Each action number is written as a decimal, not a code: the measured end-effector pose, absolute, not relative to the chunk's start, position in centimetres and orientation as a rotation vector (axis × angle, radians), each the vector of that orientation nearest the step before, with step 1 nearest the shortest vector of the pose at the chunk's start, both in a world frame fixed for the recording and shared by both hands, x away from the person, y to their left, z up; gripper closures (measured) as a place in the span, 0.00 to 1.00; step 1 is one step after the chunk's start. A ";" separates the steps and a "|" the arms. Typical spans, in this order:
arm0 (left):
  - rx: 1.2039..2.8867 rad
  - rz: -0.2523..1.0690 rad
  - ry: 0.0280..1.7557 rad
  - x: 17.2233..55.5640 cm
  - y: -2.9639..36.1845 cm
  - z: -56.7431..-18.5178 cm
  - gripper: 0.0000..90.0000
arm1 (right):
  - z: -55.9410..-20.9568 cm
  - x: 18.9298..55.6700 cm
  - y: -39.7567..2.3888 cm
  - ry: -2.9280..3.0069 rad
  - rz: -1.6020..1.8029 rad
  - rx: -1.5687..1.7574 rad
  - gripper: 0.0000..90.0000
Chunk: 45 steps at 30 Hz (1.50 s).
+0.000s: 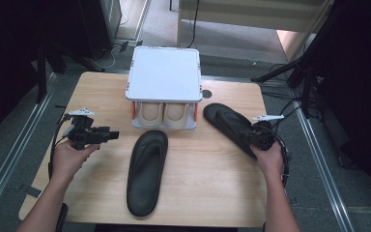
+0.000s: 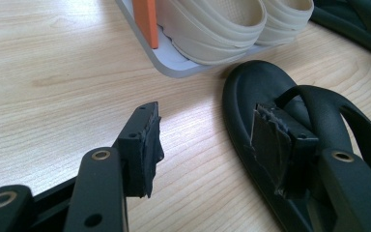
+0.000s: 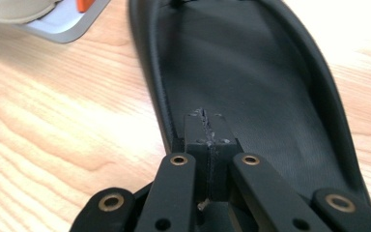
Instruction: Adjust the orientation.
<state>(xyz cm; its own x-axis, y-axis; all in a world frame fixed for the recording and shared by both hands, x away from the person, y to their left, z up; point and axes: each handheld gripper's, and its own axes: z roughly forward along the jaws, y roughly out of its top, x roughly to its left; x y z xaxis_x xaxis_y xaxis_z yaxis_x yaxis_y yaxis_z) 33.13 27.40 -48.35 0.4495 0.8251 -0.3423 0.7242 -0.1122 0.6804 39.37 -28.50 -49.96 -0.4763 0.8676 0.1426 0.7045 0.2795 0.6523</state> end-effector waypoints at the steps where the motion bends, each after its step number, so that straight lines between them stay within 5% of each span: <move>1: 1.866 0.155 1.309 33.1 27.4 -48.3 0.49 | -49.9 39.3 -28.3 2.316 0.980 1.448 1.00; 27: 1.884 0.168 1.281 32.8 26.9 -48.2 0.49 | -50.3 39.7 -24.6 2.337 1.007 1.458 1.00; 45: 1.871 0.153 1.303 32.4 27.2 -48.2 0.47 | -47.7 39.5 -28.2 2.147 1.072 1.496 0.81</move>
